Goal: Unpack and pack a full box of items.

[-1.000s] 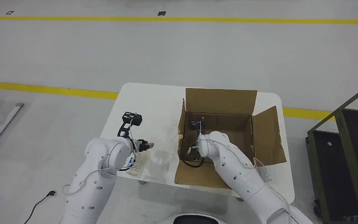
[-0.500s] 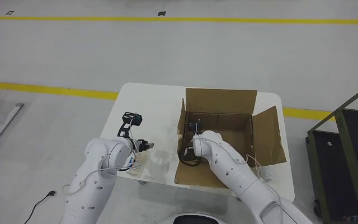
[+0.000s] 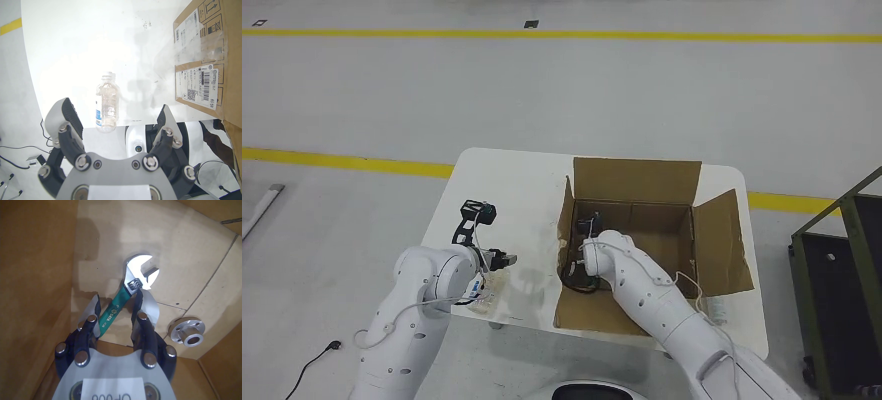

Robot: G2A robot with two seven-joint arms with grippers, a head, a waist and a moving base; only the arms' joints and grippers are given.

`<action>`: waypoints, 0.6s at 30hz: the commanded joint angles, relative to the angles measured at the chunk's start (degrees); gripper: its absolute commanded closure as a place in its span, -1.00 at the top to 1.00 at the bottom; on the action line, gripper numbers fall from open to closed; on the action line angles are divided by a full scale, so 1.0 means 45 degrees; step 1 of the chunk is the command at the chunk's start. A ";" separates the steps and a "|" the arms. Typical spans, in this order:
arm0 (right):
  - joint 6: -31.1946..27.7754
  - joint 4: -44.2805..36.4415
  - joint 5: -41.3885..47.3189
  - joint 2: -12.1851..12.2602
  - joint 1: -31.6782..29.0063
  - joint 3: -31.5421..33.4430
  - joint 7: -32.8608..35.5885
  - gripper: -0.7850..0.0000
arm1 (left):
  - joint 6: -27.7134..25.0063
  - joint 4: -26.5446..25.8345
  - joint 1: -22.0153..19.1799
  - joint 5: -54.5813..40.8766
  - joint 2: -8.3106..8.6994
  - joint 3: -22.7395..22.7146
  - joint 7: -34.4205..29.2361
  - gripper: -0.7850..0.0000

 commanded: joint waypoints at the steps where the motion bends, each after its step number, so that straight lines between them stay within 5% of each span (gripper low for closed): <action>1: 0.0061 0.0051 -0.0070 -0.0034 0.0076 0.0022 -0.0044 -0.74 | 0.0000 0.0000 0.0000 0.0000 0.0000 0.0000 0.0000 1.00; 4: 0.0198 0.0155 -0.0327 -0.0046 0.0197 0.0057 -0.0034 -1.00 | 0.0000 0.0000 0.0000 0.0000 0.0000 0.0000 0.0000 1.00; 18: -0.1043 -0.0606 -0.1947 0.0315 0.0420 0.0532 0.1138 -1.00 | 0.0000 0.0000 0.0000 0.0000 0.0000 0.0000 0.0000 1.00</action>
